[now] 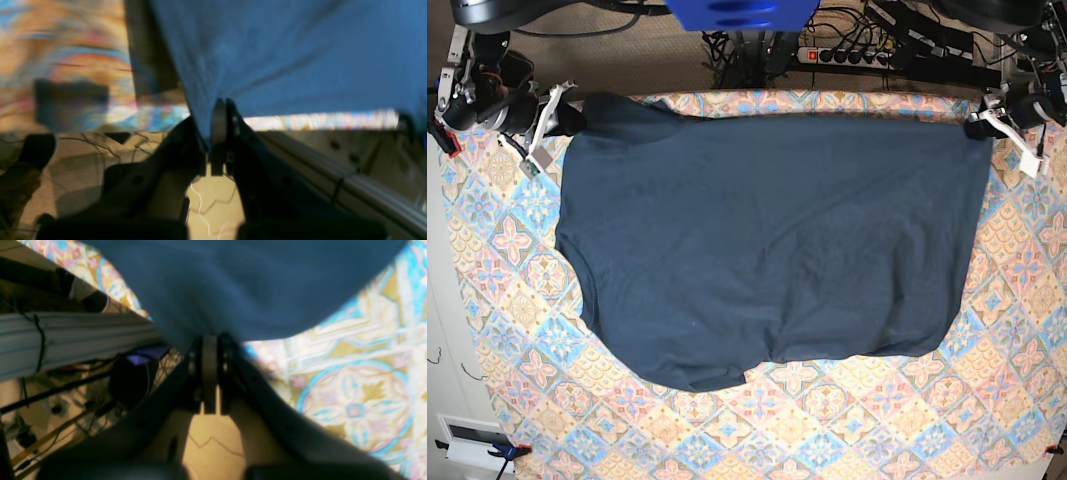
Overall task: Layout the t-shirt on the table in an organized manner, then fold the t-shirt properly
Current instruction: 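Pull both held corners apart to stretch the shirt taut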
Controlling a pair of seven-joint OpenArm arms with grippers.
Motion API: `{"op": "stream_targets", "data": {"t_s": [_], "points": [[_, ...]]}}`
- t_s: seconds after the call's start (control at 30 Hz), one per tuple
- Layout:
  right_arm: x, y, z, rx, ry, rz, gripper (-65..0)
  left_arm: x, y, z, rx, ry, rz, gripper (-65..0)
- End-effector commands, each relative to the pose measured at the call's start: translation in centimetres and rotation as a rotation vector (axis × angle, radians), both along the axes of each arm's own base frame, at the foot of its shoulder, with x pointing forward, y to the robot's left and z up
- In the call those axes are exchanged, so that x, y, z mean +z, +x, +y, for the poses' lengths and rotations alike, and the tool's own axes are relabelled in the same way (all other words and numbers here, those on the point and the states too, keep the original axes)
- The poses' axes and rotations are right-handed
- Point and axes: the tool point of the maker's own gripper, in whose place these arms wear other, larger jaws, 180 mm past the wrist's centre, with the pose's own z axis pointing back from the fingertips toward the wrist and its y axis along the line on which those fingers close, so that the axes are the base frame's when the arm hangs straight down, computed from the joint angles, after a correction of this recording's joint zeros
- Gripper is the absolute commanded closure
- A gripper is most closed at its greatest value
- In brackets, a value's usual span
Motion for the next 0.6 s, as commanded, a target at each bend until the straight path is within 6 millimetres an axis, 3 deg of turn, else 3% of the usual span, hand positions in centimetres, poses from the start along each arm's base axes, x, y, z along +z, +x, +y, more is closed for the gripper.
{"op": "stream_targets", "data": {"t_s": [0.0,0.33,0.43,0.57], "points": [[1.4,1.5,-0.2,0.009,0.0,-0.063,-1.4,1.3,1.9,-0.1,0.001,-0.003,-0.069,0.0],[6.2,8.6,0.6,0.01,0.062,-0.287,-1.4,2.9,7.3,-2.9,0.051,-0.112,-0.248,0.0],[5.2,7.5,0.7,0.014,0.058,-0.246,-4.2,2.8,7.4,-3.0,0.052,-0.116,-0.249,0.0],[3.3,5.1,0.4,0.012,0.037,-0.165,-18.6,2.8,7.3,-2.9,0.05,-0.109,-0.245,0.0]]}}
